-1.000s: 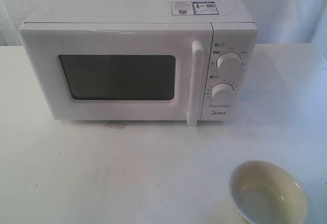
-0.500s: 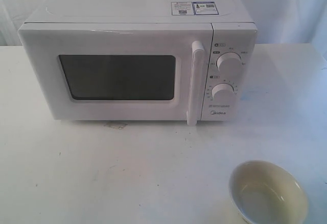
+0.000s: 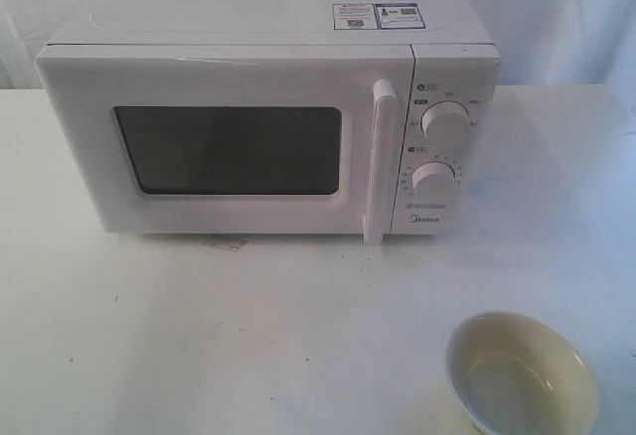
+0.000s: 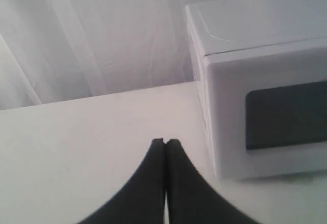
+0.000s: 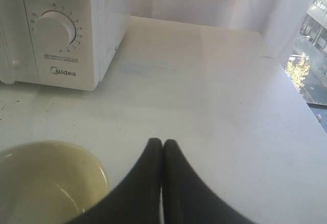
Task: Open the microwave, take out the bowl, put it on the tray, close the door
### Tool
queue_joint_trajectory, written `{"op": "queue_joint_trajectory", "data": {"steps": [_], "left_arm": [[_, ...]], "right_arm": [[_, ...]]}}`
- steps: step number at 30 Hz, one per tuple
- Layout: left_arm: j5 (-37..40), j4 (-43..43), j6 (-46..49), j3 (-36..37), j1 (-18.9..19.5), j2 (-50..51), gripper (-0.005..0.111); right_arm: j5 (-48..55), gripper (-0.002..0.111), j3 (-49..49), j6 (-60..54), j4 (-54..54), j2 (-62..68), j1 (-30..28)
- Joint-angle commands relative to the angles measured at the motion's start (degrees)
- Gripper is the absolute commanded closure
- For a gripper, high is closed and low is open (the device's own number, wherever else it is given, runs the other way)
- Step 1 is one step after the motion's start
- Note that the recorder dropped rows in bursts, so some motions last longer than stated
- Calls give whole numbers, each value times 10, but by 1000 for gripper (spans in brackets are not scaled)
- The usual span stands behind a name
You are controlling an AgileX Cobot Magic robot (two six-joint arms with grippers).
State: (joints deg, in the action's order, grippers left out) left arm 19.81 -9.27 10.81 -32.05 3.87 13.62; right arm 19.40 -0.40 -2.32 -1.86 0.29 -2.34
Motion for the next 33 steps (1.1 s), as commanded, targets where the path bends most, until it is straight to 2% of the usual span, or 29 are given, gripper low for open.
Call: {"op": "queue_joint_trajectory", "data": {"steps": [1,3,8,9,10,13,16,20,28,33], "left_arm": [[-226,-5,1,149,0,-3,107],[-282,-5,8,214,0,-3,107],[-294,-4,39,321,0,-3,107],[-292,-4,51,321,0,-3,107],[-244,-4,65,321,0,-3,107],[-228,-5,76,321,0,-3,107],[-227,-12,30,321,0,-5,107],[-184,-13,-69,321,0,-51,107],[-86,11,-72,321,0,-135,107],[-78,11,-117,321,0,-136,107]], "right_arm": [[-1,108,4,0,-1,-3,-4],[-1,108,4,0,-1,-3,-4],[-1,108,4,0,-1,-3,-4],[-1,108,4,0,-1,-3,-4],[-1,108,4,0,-1,-3,-4],[-1,108,4,0,-1,-3,-4],[-1,108,4,0,-1,-3,-4],[-1,108,4,0,-1,-3,-4],[-1,108,4,0,-1,-3,-4],[-1,108,4,0,-1,-3,-4]]}}
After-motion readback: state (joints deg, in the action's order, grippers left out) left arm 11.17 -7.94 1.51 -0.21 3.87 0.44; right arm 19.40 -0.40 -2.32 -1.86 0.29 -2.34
